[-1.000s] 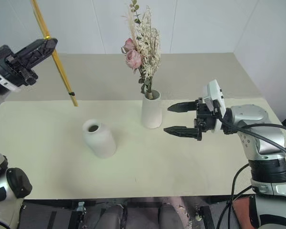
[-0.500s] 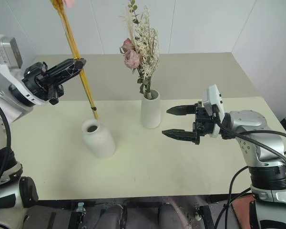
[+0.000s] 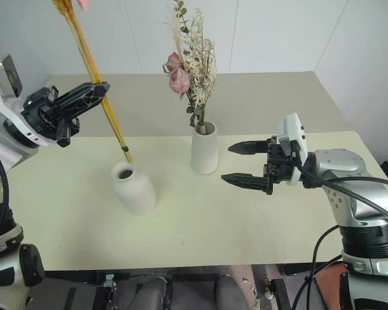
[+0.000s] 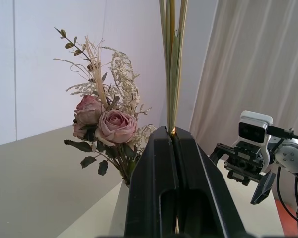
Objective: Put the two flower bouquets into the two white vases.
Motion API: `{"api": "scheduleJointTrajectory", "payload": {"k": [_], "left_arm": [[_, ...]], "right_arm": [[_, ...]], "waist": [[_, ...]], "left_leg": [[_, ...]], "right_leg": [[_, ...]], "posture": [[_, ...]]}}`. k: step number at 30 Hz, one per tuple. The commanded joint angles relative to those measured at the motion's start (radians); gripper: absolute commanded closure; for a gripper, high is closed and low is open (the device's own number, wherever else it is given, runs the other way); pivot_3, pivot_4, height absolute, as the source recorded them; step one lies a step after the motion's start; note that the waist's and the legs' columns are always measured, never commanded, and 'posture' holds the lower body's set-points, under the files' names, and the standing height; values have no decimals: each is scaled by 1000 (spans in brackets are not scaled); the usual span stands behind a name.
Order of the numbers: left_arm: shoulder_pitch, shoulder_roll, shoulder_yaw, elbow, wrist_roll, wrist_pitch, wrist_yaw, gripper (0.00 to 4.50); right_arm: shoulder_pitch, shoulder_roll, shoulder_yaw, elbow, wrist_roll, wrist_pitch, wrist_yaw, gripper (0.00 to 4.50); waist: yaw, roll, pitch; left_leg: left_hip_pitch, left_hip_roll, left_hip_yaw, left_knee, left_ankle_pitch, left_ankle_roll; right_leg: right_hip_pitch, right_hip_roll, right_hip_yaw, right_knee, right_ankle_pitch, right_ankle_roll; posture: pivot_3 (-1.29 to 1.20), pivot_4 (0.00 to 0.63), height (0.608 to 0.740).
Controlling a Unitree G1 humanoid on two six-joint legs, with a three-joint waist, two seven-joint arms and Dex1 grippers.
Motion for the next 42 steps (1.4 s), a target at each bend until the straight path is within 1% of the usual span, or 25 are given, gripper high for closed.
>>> {"api": "scheduleJointTrajectory", "payload": {"k": [1,5,12,16,19,22,25,29,36,42], "left_arm": [[-7,-3,4,-7,5,-56,9,4478],[-24,-6,-6,7,-3,-56,32,4478],[-16,49,-10,9,-51,-4,-11,4478],[-18,62,-6,12,-74,6,-9,4478],[-16,53,-1,4,-85,1,6,4478],[-16,30,-5,-4,-62,-41,25,4478],[-14,34,-10,-3,-73,-41,11,4478],[14,42,-5,-22,-84,-32,11,4478],[67,72,22,-53,-148,5,25,4478],[92,85,13,-64,-142,-6,34,4478]], "right_arm": [[-4,4,-22,-22,24,-3,1,0],[5,12,-23,-27,23,-8,-4,0],[23,21,-31,-37,31,-3,-18,0],[13,26,-24,-26,25,-6,-19,0],[10,30,-23,-22,25,-3,-17,0],[9,30,-21,-23,24,-3,-13,0],[5,32,-18,-20,21,-3,-14,0],[10,28,-23,-24,26,2,-14,0],[15,27,-21,-21,24,4,-12,0],[10,32,-15,-12,20,1,-10,0]], "waist": [[0,0,0],[1,0,0],[-1,0,0],[1,0,0],[1,0,0],[1,0,0],[1,0,0],[0,0,0],[0,0,0],[1,0,0]], "left_leg": [[0,0,0,0,0,0],[0,0,0,0,0,0],[0,0,0,0,0,0],[0,0,0,0,0,0],[0,0,0,0,0,0],[0,0,0,0,0,0],[0,0,0,0,0,0],[0,0,0,0,0,0],[0,0,0,0,0,0],[0,0,0,0,0,0]], "right_leg": [[0,0,0,0,0,0],[0,0,0,0,0,0],[0,0,0,0,0,0],[0,0,0,0,0,0],[0,0,0,0,0,0],[0,0,0,0,0,0],[0,0,0,0,0,0],[0,0,0,0,0,0],[0,0,0,0,0,0],[0,0,0,-1,0,0]], "posture": [[0,150,740],[0,150,740],[0,150,740],[0,150,740],[0,150,740],[0,150,740],[0,150,740],[0,150,740],[0,150,740],[0,150,740]]}}
